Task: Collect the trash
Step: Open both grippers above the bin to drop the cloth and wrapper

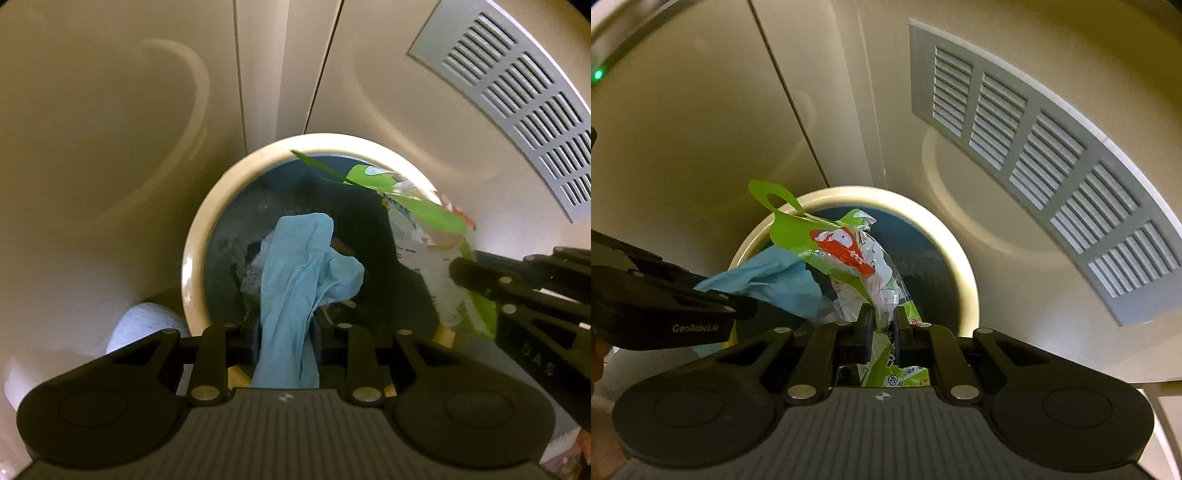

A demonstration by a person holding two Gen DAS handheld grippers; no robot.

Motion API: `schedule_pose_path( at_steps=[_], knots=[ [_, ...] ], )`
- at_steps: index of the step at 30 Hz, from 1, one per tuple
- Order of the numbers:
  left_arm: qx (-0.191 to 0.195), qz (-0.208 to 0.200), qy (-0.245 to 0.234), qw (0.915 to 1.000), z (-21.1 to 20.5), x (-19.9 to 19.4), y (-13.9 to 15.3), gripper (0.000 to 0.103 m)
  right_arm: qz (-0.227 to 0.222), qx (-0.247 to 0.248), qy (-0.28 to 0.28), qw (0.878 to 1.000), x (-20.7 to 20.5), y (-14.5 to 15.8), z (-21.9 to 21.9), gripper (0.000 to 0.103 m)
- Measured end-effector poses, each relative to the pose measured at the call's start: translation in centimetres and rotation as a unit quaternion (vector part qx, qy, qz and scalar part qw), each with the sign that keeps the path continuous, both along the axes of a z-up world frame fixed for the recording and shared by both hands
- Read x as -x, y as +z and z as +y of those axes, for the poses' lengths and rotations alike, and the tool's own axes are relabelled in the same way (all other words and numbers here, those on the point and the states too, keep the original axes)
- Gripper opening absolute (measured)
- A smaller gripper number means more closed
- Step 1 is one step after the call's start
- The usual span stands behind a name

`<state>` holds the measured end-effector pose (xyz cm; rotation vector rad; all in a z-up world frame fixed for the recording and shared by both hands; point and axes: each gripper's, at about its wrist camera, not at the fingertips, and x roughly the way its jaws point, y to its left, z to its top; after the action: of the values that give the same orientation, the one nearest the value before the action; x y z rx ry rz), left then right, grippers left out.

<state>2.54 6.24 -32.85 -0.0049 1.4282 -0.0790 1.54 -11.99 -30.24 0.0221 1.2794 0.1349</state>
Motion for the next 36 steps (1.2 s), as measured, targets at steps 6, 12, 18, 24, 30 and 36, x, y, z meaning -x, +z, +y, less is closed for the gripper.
schedule_pose_path(
  at_steps=[6, 12, 18, 24, 30, 36],
  knots=[
    [0.006, 0.022, 0.003, 0.9997, -0.1, -0.9, -0.9, 0.031, 0.018, 0.006, -0.005, 1.000, -1.2, -2.0, -0.2, 0.012],
    [-0.003, 0.031, -0.007, 0.9995, -1.1, -2.0, -1.5, 0.032, 0.029, 0.015, 0.000, 0.999, -1.4, -2.6, 0.3, 0.012],
    [-0.021, 0.030, -0.029, 0.9989, -2.1, -2.4, -2.0, 0.034, 0.031, 0.033, 0.006, 0.999, -2.2, -3.4, 1.4, 0.013],
    [-0.060, 0.019, -0.064, 0.9959, -2.9, -2.1, -1.7, 0.095, 0.018, 0.069, -0.011, 0.997, -2.2, -2.9, 1.3, 0.041],
    [-0.055, 0.024, -0.035, 0.9976, -2.2, -0.8, -0.3, 0.103, 0.015, 0.053, -0.031, 0.998, -0.8, -1.1, 0.0, 0.073],
    [-0.066, 0.003, -0.046, 0.9968, -2.7, 0.8, 2.5, 0.103, -0.006, 0.042, -0.018, 0.999, 0.7, 1.0, 0.6, 0.080]
  ],
)
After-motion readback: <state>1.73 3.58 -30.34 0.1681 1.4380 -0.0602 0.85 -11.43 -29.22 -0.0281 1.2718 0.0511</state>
